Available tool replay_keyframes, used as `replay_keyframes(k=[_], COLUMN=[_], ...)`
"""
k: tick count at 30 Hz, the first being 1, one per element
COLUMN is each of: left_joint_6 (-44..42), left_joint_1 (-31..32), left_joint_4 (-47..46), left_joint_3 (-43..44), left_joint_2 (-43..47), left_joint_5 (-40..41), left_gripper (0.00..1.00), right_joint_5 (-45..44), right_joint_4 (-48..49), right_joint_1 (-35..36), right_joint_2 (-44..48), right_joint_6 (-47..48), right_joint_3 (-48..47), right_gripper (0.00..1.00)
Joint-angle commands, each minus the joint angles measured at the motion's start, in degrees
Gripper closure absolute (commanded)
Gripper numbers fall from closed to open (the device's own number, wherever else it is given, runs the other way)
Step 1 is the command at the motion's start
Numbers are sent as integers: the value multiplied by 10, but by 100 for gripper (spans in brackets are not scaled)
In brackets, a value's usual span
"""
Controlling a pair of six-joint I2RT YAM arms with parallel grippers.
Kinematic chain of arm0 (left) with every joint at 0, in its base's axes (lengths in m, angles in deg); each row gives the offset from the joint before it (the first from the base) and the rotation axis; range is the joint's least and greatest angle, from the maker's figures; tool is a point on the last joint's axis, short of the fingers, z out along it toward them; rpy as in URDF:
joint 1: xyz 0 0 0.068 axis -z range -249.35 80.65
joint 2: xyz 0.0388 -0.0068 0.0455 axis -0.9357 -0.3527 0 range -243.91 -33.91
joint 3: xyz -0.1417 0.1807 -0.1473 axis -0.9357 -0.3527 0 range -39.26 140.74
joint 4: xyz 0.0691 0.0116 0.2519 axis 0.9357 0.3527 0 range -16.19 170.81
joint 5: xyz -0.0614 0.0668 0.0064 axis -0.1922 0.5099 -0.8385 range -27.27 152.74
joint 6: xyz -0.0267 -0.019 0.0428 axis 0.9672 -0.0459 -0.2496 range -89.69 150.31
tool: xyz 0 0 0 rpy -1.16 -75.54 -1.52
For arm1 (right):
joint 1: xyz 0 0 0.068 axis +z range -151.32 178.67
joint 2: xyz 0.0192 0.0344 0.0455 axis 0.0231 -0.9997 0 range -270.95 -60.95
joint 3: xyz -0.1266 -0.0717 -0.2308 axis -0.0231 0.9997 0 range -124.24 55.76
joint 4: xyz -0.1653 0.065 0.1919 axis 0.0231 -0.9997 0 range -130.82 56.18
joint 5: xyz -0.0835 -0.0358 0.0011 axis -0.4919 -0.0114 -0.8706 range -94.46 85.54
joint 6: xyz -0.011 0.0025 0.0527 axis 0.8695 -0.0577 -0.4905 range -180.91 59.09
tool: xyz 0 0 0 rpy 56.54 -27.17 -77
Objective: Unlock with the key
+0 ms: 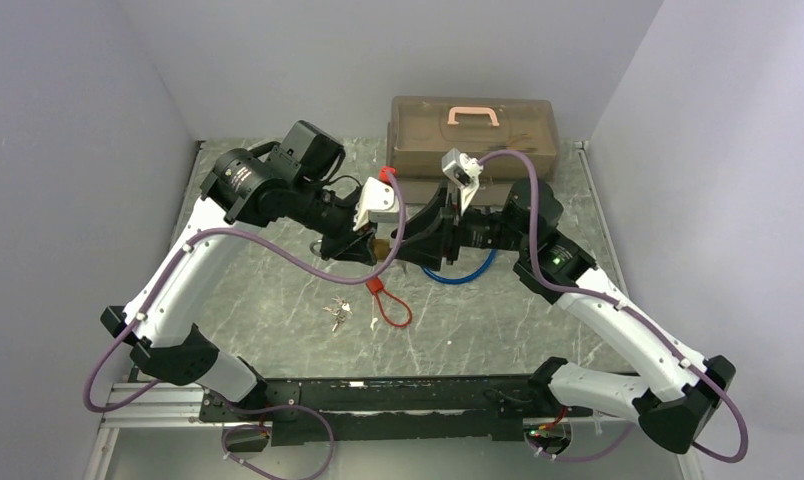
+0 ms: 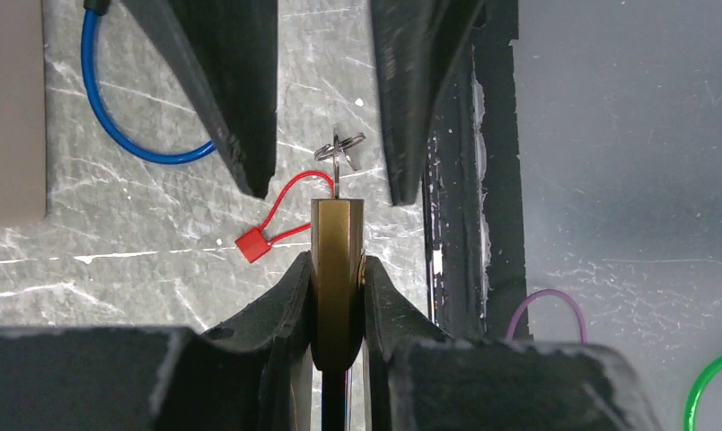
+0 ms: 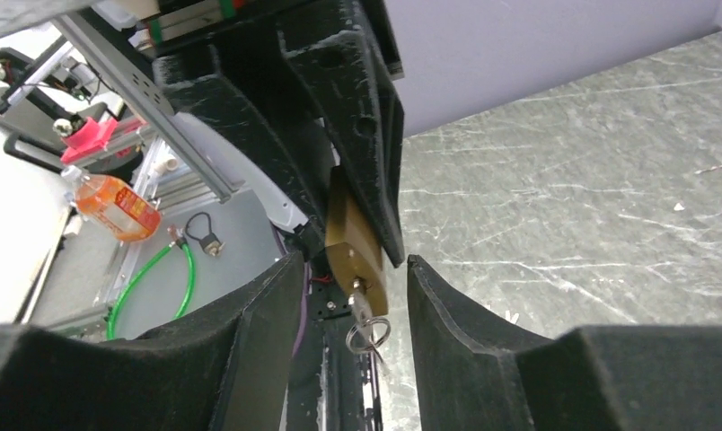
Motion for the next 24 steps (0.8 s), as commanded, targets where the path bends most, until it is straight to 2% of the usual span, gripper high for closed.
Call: replay_keyframes(k=[1,6,8,13,15,16,17,19,24], left_joint_6=[13,16,18,24,30,34,35,28,4], left_joint_1=[0,0,0,0,0,0,0,0,-11], left_joint_4=[-12,-22,-21,-27,-35,-39,-39,-32,-24], left_joint_3=[30,22,22,14,7,4,1,0,-27], left_joint_2=[7,14,14,16,15,16,13,8,10], left_joint_5=[-50,-45,-47,-31,-10,4,16,37,53], left_gripper=[100,100,100,100,100,97,89,65,39], right_joint_5=[16,7,7,-12,-25,-34,-41,-45,-74], right_joint_4=[73,80,79,70,73,72,70,63,49], right_joint_1=[4,22,25,26,26,26,26,24,12], right_joint_2=[-17,-39,-47,-48,-40,-38,-35,-33,-22], right_joint_6=[-31,-37,-39,-41,-42,-42,-43,-42,-52], right_joint_3=[0,-7,-13,-15,-9,-8,-7,-10,7], right_gripper=[54,65,72,100,100,100,100,100,100])
